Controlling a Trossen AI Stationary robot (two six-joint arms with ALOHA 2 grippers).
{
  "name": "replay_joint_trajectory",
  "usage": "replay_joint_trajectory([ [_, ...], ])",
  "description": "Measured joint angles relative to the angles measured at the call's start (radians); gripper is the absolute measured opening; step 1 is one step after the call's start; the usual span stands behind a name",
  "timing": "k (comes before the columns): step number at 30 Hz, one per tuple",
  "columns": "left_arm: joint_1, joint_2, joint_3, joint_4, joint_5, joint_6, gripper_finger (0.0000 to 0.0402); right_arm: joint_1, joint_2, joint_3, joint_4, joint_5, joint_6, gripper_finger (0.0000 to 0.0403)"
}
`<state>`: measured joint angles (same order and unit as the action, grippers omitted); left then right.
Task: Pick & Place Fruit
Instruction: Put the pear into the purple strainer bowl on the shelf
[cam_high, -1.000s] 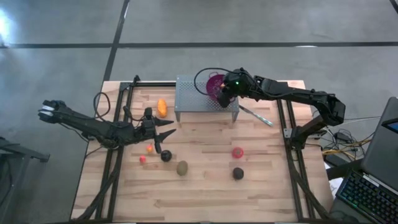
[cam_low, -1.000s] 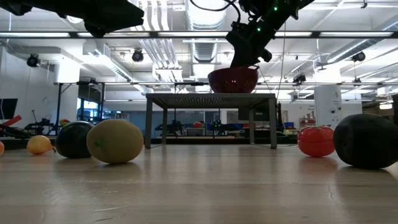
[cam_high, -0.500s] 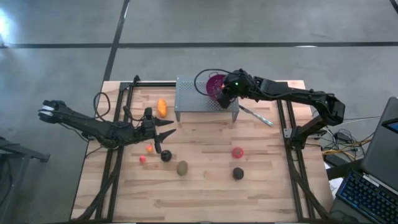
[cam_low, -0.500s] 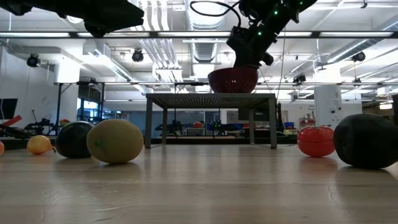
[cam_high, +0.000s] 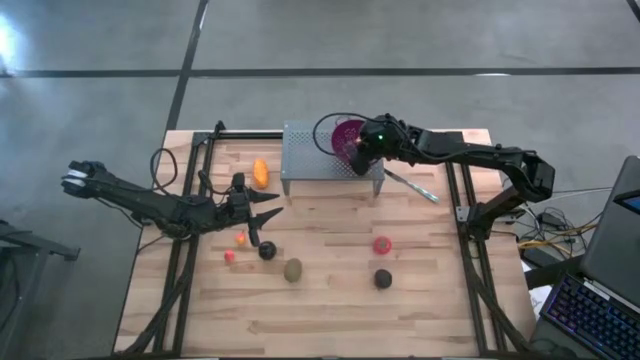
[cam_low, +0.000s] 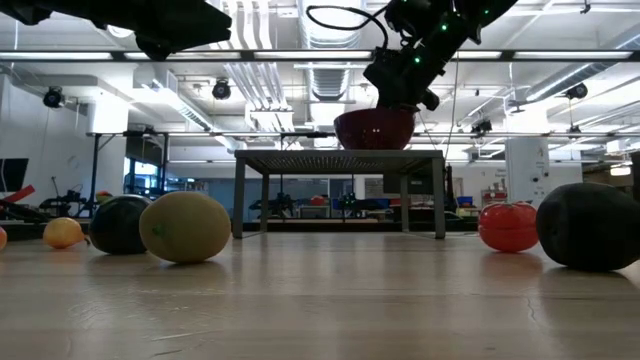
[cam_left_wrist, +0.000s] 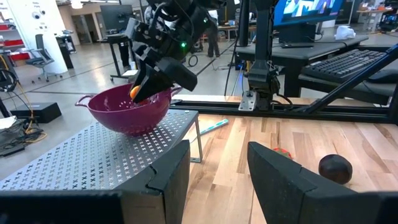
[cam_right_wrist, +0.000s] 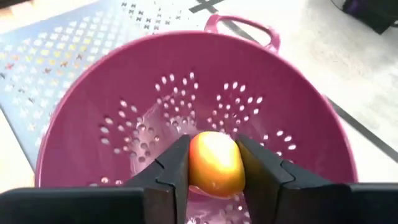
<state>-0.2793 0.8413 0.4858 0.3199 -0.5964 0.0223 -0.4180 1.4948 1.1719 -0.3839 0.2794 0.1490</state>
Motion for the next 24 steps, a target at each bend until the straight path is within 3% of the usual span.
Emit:
replay_joint_trajectory([
  [18, 0.000, 0.000, 0.000, 0.000, 0.000, 0.000, 0.0168, -0.059, 0.001, 0.087, -0.062, -0.103, 0.079, 0.0108],
  [24, 0.000, 0.000, 0.000, -0.002, 0.000, 0.000, 0.0168, -0.037, 0.082, 0.167, -0.147, -0.100, 0.048, 0.0103],
])
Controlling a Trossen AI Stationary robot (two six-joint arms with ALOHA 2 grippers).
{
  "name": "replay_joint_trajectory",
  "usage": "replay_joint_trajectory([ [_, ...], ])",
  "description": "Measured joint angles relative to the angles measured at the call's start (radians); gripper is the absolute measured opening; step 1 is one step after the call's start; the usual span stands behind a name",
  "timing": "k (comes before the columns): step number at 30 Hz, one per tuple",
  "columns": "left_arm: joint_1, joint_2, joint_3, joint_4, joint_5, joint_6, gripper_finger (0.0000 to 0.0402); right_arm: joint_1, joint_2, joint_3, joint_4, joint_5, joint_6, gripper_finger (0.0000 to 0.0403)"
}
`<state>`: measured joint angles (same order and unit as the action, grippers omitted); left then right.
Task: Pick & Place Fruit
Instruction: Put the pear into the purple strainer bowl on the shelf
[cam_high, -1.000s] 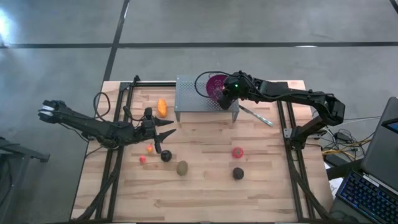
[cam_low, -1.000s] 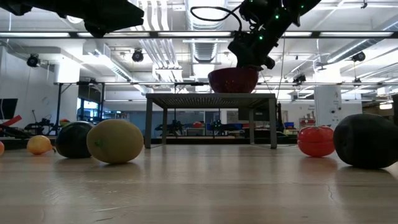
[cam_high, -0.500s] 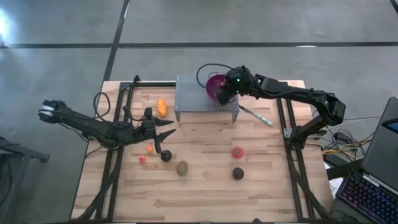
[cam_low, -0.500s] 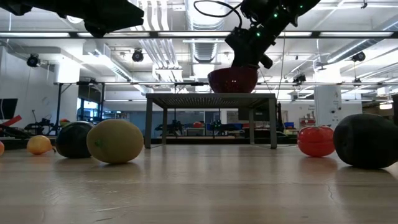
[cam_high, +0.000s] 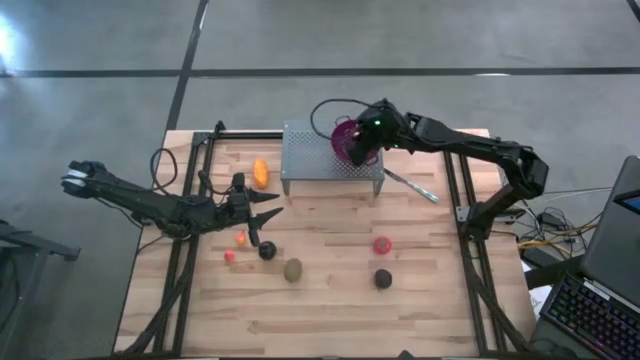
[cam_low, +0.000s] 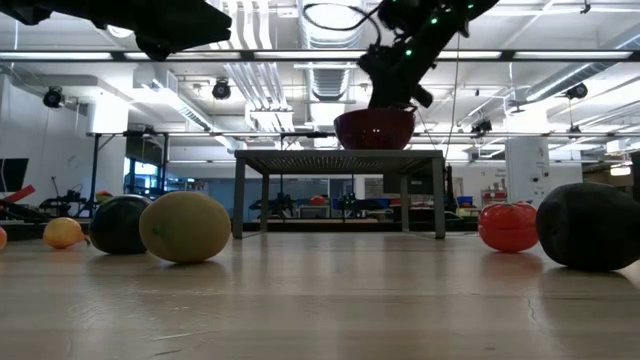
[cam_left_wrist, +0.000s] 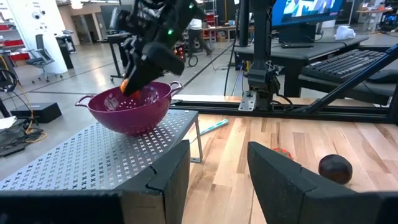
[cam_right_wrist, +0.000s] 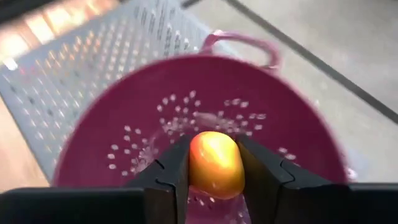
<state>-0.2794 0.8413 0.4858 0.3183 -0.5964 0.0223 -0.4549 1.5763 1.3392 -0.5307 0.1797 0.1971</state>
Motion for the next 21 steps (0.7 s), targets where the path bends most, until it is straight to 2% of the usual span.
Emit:
replay_joint_trajectory([
  [9, 0.000, 0.000, 0.000, -0.015, 0.000, 0.000, 0.0168, 0.004, 0.109, 0.094, -0.114, 0.033, -0.032, 0.0112],
  [16, 0.000, 0.000, 0.000, -0.022, 0.000, 0.000, 0.0168, 0.006, 0.121, 0.106, -0.123, 0.029, -0.032, 0.0104],
  [21, 0.000, 0.000, 0.000, -0.023, 0.000, 0.000, 0.0168, 0.006, 0.121, 0.106, -0.122, 0.029, -0.024, 0.0127],
])
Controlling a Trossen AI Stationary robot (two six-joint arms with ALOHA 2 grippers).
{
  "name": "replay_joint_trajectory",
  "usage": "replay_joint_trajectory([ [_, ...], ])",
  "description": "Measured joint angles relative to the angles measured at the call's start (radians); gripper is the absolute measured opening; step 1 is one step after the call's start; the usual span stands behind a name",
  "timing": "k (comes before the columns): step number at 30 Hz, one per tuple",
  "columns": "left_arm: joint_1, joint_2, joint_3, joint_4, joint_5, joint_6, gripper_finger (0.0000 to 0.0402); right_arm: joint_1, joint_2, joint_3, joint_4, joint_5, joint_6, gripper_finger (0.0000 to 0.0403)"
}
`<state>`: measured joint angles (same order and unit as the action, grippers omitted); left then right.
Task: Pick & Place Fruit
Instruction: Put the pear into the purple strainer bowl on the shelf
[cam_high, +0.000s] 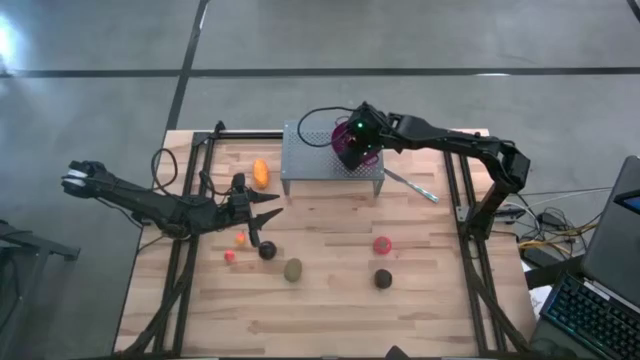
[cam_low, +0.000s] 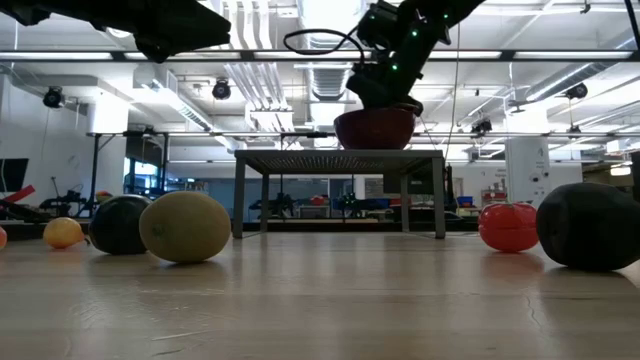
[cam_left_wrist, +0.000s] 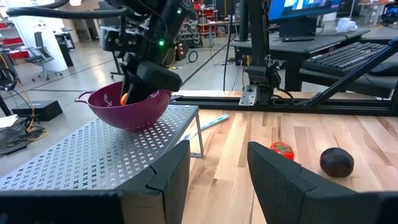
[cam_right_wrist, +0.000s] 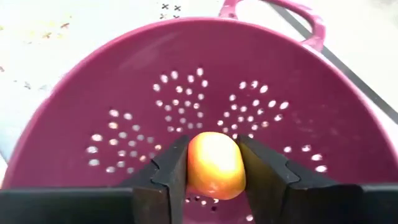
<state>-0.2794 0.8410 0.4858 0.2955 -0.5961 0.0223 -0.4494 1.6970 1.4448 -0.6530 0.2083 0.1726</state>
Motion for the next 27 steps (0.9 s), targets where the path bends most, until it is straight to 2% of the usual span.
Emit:
replay_joint_trajectory([
  [5, 0.000, 0.000, 0.000, 0.000, 0.000, 0.000, 0.0168, 0.000, 0.003, 0.000, 0.000, 0.000, 0.000, 0.0138],
  [14, 0.000, 0.000, 0.000, 0.000, 0.000, 0.000, 0.0168, 0.000, 0.006, 0.000, -0.002, -0.001, -0.006, 0.0123],
  [27, 0.000, 0.000, 0.000, 0.000, 0.000, 0.000, 0.0168, 0.000, 0.005, 0.000, -0.001, -0.001, -0.016, 0.0187],
])
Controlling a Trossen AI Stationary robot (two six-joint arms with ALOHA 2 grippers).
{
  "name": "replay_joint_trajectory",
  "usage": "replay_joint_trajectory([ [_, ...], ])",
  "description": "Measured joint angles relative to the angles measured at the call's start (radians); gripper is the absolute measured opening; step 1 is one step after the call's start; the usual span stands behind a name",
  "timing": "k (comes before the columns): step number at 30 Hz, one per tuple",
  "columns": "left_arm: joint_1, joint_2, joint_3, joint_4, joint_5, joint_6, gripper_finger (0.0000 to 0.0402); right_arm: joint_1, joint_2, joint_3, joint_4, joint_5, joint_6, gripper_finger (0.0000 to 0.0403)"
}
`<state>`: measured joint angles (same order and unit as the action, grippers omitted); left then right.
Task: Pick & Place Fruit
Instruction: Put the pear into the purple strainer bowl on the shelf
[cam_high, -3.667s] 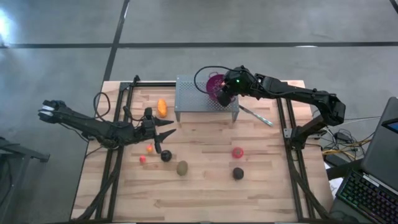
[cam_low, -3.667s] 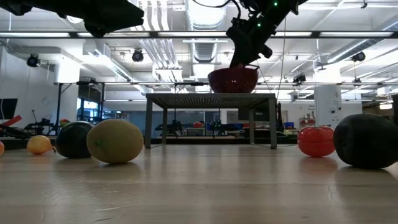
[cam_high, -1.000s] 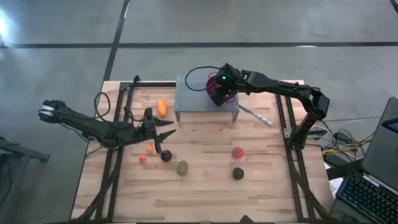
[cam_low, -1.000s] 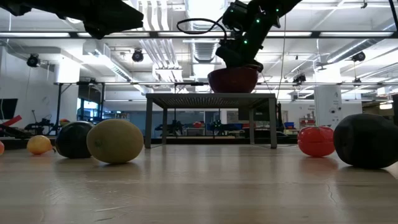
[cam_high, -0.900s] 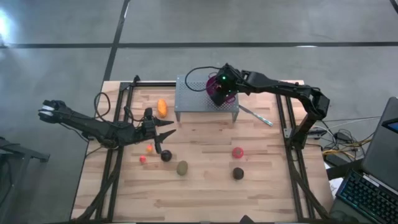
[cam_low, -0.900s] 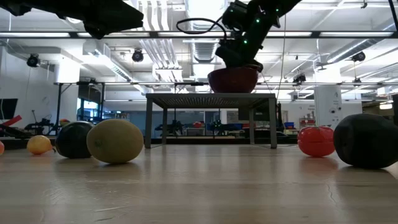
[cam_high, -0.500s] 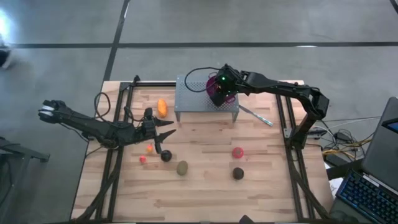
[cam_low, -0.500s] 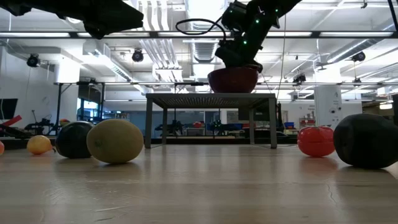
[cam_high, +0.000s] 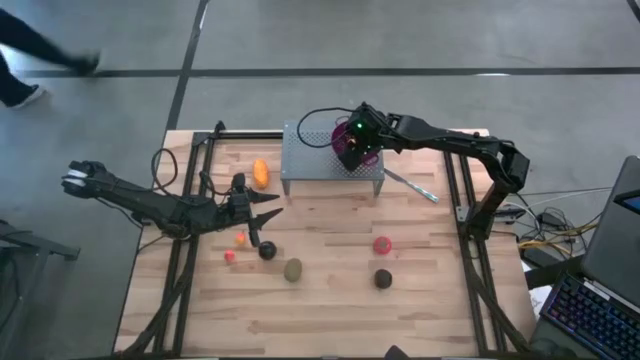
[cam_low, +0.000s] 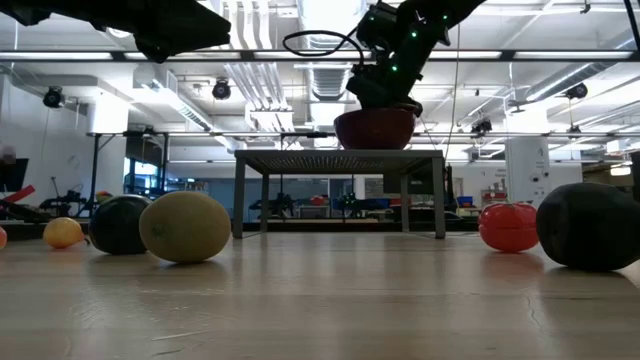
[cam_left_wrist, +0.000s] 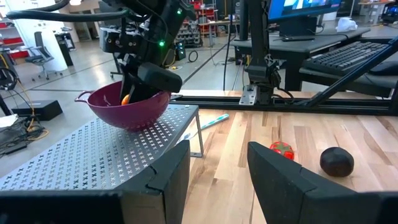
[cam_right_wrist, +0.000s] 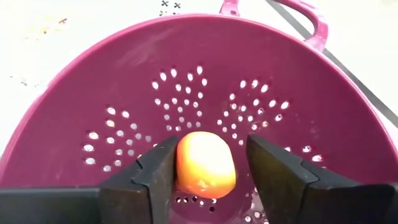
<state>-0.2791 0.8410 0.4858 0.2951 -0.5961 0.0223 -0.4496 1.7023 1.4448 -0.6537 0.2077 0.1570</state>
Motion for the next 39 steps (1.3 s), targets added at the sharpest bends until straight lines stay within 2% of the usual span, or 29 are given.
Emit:
replay_joint_trajectory([
  [8, 0.000, 0.000, 0.000, 0.000, 0.000, 0.000, 0.0168, 0.000, -0.007, 0.015, -0.002, 0.000, -0.007, 0.0198],
  [22, 0.000, 0.000, 0.000, 0.000, 0.000, 0.000, 0.0168, 0.012, -0.105, 0.028, -0.005, 0.000, -0.002, 0.0155],
  [32, 0.000, 0.000, 0.000, 0.000, 0.000, 0.000, 0.0168, 0.015, -0.055, 0.012, -0.048, 0.002, 0.002, 0.0133],
  [39, 0.000, 0.000, 0.000, 0.000, 0.000, 0.000, 0.0168, 0.015, -0.044, 0.013, -0.042, 0.004, 0.001, 0.0160],
])
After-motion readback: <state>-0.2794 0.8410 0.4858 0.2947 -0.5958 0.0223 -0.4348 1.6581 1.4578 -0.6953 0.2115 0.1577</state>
